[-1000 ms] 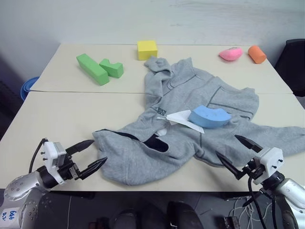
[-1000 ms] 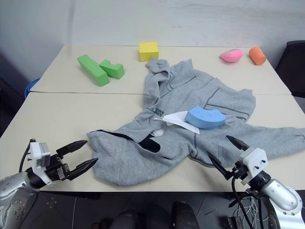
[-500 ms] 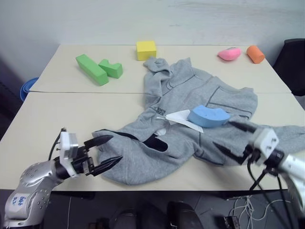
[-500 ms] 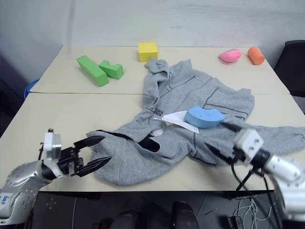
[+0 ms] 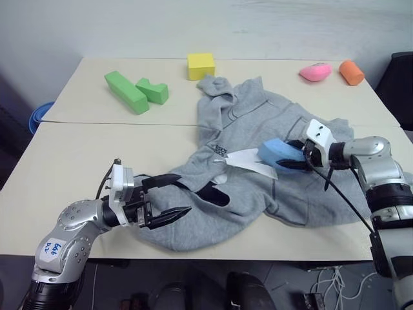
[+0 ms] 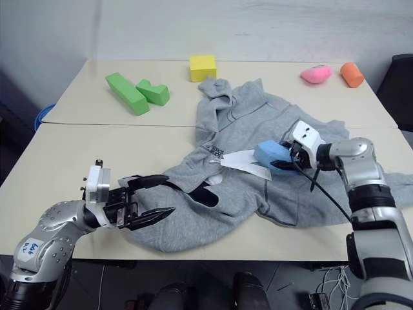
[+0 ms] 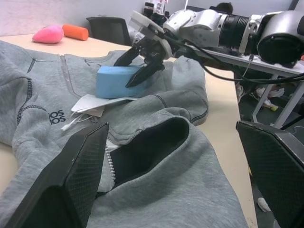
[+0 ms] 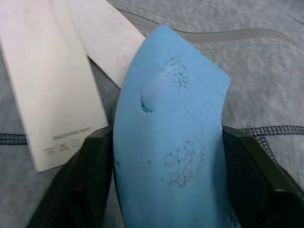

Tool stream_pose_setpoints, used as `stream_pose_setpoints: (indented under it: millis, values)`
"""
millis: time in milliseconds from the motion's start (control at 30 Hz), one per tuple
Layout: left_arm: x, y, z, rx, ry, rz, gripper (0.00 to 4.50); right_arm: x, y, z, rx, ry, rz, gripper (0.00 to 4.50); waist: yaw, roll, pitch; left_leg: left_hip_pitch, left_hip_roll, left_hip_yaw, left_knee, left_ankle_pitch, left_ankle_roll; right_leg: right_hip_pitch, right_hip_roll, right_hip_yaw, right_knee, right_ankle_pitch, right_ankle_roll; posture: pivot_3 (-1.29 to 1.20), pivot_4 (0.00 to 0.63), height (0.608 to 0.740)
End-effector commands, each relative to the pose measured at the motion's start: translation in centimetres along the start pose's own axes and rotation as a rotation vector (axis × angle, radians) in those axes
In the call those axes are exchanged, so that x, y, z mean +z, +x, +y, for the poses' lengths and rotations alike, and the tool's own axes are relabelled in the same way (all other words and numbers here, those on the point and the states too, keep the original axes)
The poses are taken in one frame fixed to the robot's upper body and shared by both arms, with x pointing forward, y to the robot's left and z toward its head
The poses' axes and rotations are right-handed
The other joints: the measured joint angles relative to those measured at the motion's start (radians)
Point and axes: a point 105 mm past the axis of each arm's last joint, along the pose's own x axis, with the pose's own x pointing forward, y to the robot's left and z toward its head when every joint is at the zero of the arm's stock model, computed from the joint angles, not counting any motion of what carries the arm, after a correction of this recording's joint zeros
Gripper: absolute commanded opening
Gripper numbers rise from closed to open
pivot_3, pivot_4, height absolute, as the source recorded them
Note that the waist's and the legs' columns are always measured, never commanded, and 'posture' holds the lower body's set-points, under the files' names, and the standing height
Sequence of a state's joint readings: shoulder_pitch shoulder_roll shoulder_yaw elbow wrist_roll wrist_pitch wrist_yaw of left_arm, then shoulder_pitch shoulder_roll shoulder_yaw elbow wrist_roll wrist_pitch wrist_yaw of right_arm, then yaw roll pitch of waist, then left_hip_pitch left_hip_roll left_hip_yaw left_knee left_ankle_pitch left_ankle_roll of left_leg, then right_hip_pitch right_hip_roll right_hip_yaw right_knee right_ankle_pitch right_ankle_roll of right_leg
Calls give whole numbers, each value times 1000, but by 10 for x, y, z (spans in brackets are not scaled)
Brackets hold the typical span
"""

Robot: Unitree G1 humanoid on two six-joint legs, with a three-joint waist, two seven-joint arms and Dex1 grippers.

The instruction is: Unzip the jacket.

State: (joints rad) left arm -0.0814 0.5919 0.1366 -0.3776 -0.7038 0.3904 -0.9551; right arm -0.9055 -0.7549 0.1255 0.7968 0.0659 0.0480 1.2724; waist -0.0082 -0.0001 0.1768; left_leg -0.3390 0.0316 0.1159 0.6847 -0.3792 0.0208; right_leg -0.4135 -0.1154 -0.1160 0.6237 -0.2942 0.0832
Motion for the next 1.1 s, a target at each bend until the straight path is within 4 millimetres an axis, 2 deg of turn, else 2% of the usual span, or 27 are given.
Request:
stream_pose_setpoints:
  millis: [33, 100, 167, 233, 300, 367, 433, 500, 567, 633, 667, 800, 833, 900, 1100]
  values:
    - [4, 3, -5, -5, 32, -17, 4500, 15, -20, -6, 8, -9, -90, 2325, 1, 0, 0, 0, 0, 0, 0, 0, 0, 0, 0, 0, 0, 0, 0, 0, 150, 740]
    - [3, 4, -6, -2, 33, -19, 4500, 21, -32, -13, -48, -22, -138, 2176, 2, 0, 0, 0, 0, 0, 1, 0, 0, 0, 0, 0, 0, 0, 0, 0, 150, 740]
    - [4, 4, -6, 8, 34, -25, 4500, 24, -57, -23, -142, -3, -179, 2153, 7, 0, 0, 0, 0, 0, 2, 0, 0, 0, 0, 0, 1, 0, 0, 0, 150, 740]
    - [4, 4, -7, 18, 32, -29, 4500, 19, -93, -32, -267, 3, -175, 2153, 14, 0, 0, -2, 0, -2, 3, 0, 0, 0, -1, -1, 2, 0, 0, 0, 150, 740]
    - [2, 4, -9, 22, 29, -27, 4500, 0, -136, -42, -425, 15, -93, 2153, 23, 1, 0, -3, -1, -4, 4, 0, 0, 0, -1, -2, 1, 0, 0, 0, 150, 740]
    - [1, 4, -10, 23, 30, -26, 4500, -31, -178, -53, -627, 74, 36, 2153, 26, 0, 0, -5, -1, -4, 4, 0, 0, 0, -1, -3, 0, 0, 0, 0, 150, 740]
    - [1, 5, -11, 24, 30, -26, 4500, -50, -201, -57, -743, 112, 109, 2153, 20, 0, 0, -5, -1, -3, 4, 0, 0, 0, -1, -3, -1, 0, 0, 0, 150, 740]
    - [0, 5, -10, 27, 25, -27, 4500, -83, -217, -58, -879, 160, 216, 2153, 6, 0, 0, -3, 0, -3, 6, 0, 0, 1, -1, -2, -3, 0, 0, 0, 150, 740]
    - [-1, 6, -11, 23, 3, -28, 4500, -114, -220, -53, -967, 201, 305, 2153, -2, 0, 0, 2, 0, -1, 6, 0, -1, 4, 0, 0, -2, 0, 0, 0, 150, 740]
    - [-2, 7, -10, 17, 3, -21, 4500, -123, -209, -52, -991, 214, 279, 2153, -15, 0, 0, 3, 1, 0, 5, 1, -3, 4, 0, 1, -1, 0, 0, 0, 150, 740]
    - [-2, 7, -9, 15, 7, -18, 4500, -123, -204, -54, -1005, 216, 243, 2153, -24, 1, 1, 3, 1, 0, 5, 1, -3, 3, 0, 2, 0, 0, 0, 0, 150, 740]
    - [1, 8, -3, 11, 31, -7, 4500, -123, -203, -59, -1096, 203, 195, 3631, -30, 6, 3, 3, 1, 3, 3, 2, -4, 1, 1, 5, 1, 0, 0, 0, 150, 740]
    - [2, 8, -2, 10, 34, -5, 4500, -121, -204, -59, -1103, 176, 188, 3824, -28, 7, 3, 3, 1, 3, 3, 2, -4, 0, 1, 5, 2, 0, 0, 0, 150, 740]
    - [2, 8, -1, 10, 37, -1, 4500, -114, -211, -61, -1133, 113, 176, 4483, -23, 7, 3, 3, 1, 3, 3, 2, -4, 0, 2, 5, 1, 0, 0, 0, 150, 740]
    - [-1, 4, 0, 35, 46, 12, 4500, -93, -234, -61, -1146, 16, 90, 4483, -14, 7, 3, 2, 0, 2, 3, 2, -3, 0, 1, 5, 0, 0, 0, 0, 150, 740]
